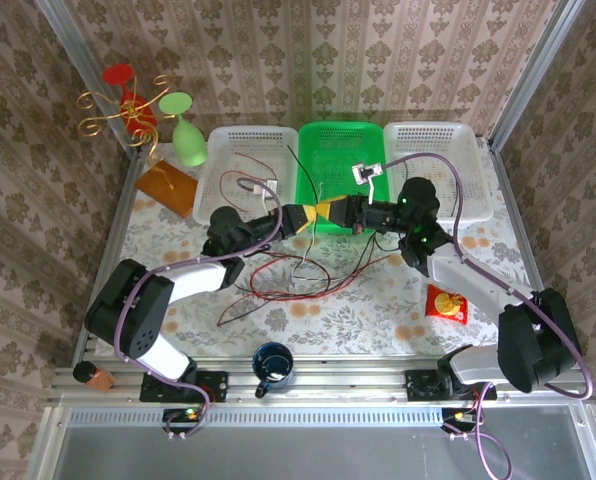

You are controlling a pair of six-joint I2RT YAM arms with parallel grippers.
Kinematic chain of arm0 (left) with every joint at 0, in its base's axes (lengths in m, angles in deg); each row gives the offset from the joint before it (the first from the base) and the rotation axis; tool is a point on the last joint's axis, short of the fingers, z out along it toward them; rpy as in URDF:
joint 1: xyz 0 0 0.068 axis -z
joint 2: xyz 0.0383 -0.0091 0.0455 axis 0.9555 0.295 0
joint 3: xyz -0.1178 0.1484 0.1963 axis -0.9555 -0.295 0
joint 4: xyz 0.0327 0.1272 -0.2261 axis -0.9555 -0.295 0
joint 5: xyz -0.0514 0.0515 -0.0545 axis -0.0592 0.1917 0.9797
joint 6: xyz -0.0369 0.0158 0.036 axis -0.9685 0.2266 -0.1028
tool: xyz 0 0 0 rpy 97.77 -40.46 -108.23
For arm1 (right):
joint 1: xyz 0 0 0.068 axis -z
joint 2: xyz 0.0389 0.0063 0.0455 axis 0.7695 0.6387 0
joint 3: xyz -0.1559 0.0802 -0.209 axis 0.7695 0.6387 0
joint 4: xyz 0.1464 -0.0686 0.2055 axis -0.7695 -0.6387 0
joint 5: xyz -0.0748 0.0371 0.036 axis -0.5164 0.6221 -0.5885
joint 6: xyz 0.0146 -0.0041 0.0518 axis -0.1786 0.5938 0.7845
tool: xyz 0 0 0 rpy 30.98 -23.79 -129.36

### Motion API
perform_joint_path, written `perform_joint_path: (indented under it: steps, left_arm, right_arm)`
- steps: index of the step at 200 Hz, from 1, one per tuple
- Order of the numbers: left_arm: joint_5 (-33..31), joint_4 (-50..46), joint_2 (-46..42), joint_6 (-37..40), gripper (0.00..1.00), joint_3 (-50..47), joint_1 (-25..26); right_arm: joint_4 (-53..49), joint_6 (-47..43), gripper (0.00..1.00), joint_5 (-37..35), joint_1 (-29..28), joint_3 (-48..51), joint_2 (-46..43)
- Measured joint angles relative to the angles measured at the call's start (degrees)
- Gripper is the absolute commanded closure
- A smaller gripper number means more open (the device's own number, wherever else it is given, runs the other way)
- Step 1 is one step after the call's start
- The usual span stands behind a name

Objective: Untangle the cables

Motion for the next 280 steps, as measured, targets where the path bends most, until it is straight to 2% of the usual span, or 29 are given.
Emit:
perform_joint_path:
  steps: [95,171,216,227,258,280]
  left_arm:
    - [-0.02,1.68,-0.48,-4.24,0.42,2.1,-0.07]
    - [-0.09,1.7,-0.48,-4.63,0.47,2.16,-0.11]
    - [-0.09,1.4,-0.48,-4.52,0.63,2.21,-0.11]
    - [-0.26,1.18,-0.48,-4.52,0.7,2.21,-0.11]
    - [-0.37,0.11,-0.59,-4.02,1.0,2.47,-0.11]
    - [-0.79,-2.32,-1.6,-2.36,1.0,2.56,-0.11]
  right_arm:
    - [2.01,1.97,1.0,2.34,-0.07,-0.92,1.53]
    - [5.55,4.98,1.0,3.41,-0.55,-2.58,3.87]
    - [6.4,5.92,1.0,3.87,-0.92,-2.62,4.5]
    - [6.43,5.99,1.0,4.04,-0.92,-2.62,4.5]
    - [6.43,5.99,1.0,4.0,-0.92,-2.62,4.5]
    - [6.32,5.79,1.0,3.74,-0.85,-2.62,4.46]
